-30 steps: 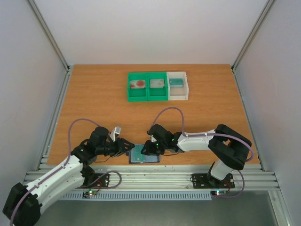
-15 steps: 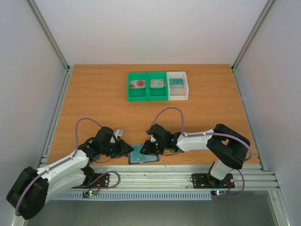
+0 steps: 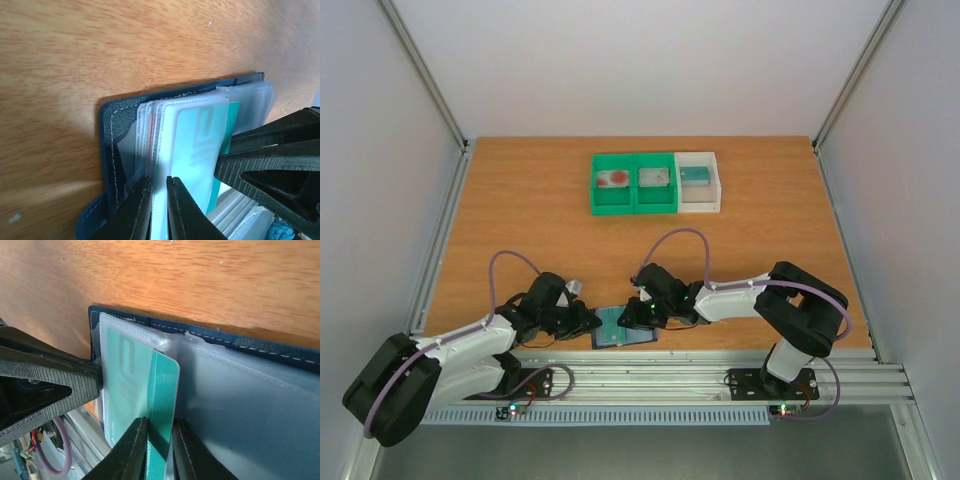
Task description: Take the credit cards out of the card holder
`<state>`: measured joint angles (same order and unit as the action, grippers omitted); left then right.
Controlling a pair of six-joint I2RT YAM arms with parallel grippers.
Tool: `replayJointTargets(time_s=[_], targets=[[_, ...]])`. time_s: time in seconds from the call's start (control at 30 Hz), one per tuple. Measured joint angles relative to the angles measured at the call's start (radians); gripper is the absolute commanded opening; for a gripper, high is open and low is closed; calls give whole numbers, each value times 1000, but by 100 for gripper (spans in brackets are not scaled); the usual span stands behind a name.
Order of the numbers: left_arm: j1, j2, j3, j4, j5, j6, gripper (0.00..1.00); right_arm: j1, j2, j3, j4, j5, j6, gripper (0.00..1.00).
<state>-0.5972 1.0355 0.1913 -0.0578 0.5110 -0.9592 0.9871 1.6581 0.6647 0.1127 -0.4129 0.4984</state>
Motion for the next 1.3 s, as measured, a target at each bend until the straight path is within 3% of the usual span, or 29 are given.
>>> replayJointTargets(time_s=[0.27, 0.8, 1.3], targets=[[0, -1, -6, 14, -2, 3, 11, -5, 7, -23, 53, -11, 11, 1], [0, 6, -6, 18, -5, 10, 11, -48, -74, -84, 85, -29, 17, 1], [0, 18, 4, 22, 5, -7, 16, -67, -279, -114, -133, 62, 4, 1]])
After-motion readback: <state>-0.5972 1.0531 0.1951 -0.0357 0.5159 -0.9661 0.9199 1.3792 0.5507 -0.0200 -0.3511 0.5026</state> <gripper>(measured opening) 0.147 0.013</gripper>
